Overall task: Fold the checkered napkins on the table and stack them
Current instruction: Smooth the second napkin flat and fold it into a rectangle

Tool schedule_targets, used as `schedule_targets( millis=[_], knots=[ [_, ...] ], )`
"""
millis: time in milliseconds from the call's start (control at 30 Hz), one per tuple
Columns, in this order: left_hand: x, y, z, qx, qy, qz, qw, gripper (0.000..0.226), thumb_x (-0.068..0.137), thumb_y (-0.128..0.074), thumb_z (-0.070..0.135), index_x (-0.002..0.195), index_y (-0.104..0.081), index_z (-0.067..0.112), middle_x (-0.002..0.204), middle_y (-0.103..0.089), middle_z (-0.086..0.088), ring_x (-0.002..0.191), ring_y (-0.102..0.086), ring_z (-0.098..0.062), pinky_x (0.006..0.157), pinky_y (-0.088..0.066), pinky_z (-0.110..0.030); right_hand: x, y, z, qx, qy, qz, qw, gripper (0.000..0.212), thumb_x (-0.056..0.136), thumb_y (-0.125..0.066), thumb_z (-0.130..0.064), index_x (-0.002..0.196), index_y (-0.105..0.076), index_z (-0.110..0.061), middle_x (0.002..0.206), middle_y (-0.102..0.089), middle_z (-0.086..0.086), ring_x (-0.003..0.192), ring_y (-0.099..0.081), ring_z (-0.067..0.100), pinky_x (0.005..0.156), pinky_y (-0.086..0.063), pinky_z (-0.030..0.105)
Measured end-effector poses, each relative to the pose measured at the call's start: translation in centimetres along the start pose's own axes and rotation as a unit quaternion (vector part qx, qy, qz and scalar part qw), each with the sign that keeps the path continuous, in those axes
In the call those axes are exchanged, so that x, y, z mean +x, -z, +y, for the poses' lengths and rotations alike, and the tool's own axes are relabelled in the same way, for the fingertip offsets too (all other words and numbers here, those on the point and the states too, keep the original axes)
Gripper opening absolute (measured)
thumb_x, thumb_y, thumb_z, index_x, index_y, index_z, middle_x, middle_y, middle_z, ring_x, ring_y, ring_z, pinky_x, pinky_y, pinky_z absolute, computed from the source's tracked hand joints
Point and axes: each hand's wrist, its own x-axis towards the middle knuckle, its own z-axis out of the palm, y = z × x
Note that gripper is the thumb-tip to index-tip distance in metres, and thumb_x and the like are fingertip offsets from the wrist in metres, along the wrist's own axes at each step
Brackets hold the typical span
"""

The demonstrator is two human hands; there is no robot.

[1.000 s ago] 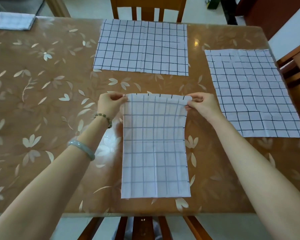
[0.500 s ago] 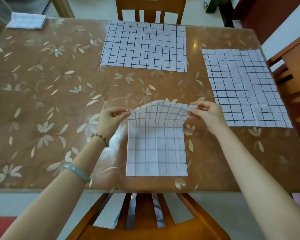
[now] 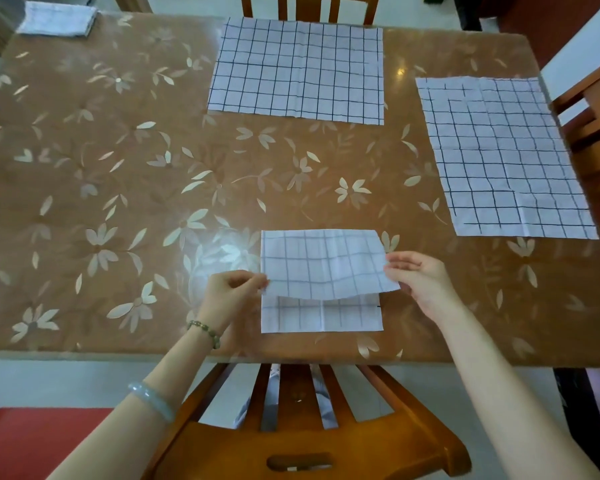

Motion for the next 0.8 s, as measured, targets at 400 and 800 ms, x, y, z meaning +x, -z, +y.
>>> schedule_targets(
  millis=[400,800],
  knots=[
    [-0.8,-0.7,-3.5,0.11,0.096,-0.014,0.989,0.01,0.076,-0.078,0.022,0.075,-0.069,0.027,0.075,-0.072,0.003,0.077,-0.069,-0.012,0.079,-0.056,-0.03,-0.8,-1.4,4.0,-0.218,-0.034,-0.007,0.975,0.035,0.077,-0.068,0.001,0.106,-0.058,-0.017,0.093,-0.062,0.001,0.09,-0.059,0.017,0.062,-0.048,0.024],
    [-0.9,-1.0,-3.8,0.19,0.097,-0.029,0.976,0.009,0.077,-0.076,0.025,0.074,-0.07,0.02,0.073,-0.068,0.006,0.068,-0.062,-0.004,0.055,-0.041,-0.012,-0.8,-2.0,5.9,-0.299,-0.015,-0.005,0.954,0.056,0.083,-0.066,-0.007,0.133,-0.043,-0.021,0.092,-0.056,-0.001,0.088,-0.057,0.016,0.063,-0.053,0.03]
  ],
)
